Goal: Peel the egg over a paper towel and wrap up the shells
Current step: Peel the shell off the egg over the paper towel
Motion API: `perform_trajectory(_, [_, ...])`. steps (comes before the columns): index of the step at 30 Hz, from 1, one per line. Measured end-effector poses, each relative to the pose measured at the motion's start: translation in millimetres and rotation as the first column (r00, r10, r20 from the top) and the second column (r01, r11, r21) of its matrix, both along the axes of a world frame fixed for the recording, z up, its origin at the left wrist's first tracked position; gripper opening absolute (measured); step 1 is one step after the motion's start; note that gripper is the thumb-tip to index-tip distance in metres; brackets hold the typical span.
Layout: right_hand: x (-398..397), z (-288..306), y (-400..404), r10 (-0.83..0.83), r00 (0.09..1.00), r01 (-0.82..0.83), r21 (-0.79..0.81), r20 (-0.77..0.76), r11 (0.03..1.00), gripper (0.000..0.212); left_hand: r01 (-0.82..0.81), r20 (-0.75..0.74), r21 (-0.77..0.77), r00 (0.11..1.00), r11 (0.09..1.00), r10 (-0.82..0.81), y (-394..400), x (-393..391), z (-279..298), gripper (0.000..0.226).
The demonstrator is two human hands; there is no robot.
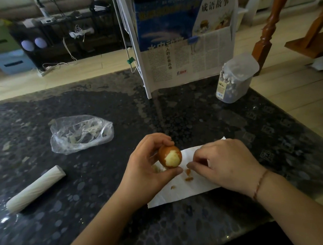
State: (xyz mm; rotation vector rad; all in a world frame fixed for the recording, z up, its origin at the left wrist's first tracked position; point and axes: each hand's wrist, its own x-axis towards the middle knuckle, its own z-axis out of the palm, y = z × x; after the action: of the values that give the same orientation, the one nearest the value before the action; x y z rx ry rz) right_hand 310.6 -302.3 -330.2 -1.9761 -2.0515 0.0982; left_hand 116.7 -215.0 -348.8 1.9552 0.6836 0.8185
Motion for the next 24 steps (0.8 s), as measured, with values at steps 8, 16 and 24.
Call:
perform_trajectory(8, [0,4,-2,0.032,0.983,-0.011,0.118,-0.179,0.993,0.029,-0.035,-0.024,0.039,0.999,0.999,0.036,1,1,0,0.054])
perform_trajectory(16, [-4,2,2,0.214,0.848,-0.102,0.248,-0.485,0.963,0.028,0.097,0.068,-0.177,0.994,0.979,-0.086,2,-1,10,0.053])
perform_trajectory(24, [-4,7,5,0.237,0.823,-0.119,0.251,-0.517,0.961,0.009,0.212,0.086,-0.329,0.977,0.92,-0.194,5,-3,14,0.051])
